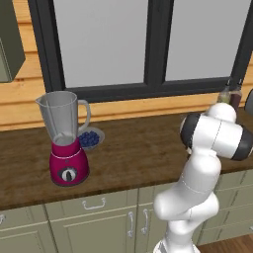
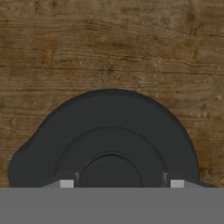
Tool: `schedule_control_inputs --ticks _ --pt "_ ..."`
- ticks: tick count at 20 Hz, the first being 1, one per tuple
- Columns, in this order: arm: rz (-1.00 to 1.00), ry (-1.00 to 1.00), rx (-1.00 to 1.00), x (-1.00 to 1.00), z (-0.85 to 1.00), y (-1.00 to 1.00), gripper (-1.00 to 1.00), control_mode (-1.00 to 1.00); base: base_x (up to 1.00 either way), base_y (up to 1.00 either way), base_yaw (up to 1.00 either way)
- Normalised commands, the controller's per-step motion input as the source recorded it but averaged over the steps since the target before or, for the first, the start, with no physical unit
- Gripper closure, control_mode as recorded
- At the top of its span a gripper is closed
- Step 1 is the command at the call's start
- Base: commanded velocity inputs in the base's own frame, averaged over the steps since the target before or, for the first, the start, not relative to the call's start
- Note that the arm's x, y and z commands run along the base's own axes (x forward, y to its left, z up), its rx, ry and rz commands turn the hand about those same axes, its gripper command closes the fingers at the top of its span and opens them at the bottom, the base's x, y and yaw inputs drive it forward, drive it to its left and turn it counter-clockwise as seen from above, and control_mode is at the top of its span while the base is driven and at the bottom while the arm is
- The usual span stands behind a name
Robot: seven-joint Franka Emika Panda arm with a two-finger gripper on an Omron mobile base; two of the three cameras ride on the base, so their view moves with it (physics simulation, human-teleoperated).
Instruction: Close the lid blender by securely placing the lid on top.
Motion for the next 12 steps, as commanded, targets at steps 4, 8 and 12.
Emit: schedule_control_inputs --ticks 4,8,12 --pt "0.00 -0.18 0.00 -0.47 -0.22 0.29 1.00 -1.00 0.00 0.00 0.00" --pt "0.00 -0.13 0.01 -0.41 -0.06 0.30 1.00 -1.00 0.00 0.00 0.00" --pt "-0.01 -0.07 0.00 0.00 0.07 0.05 1.00 -1.00 0.00 0.00 0.00"
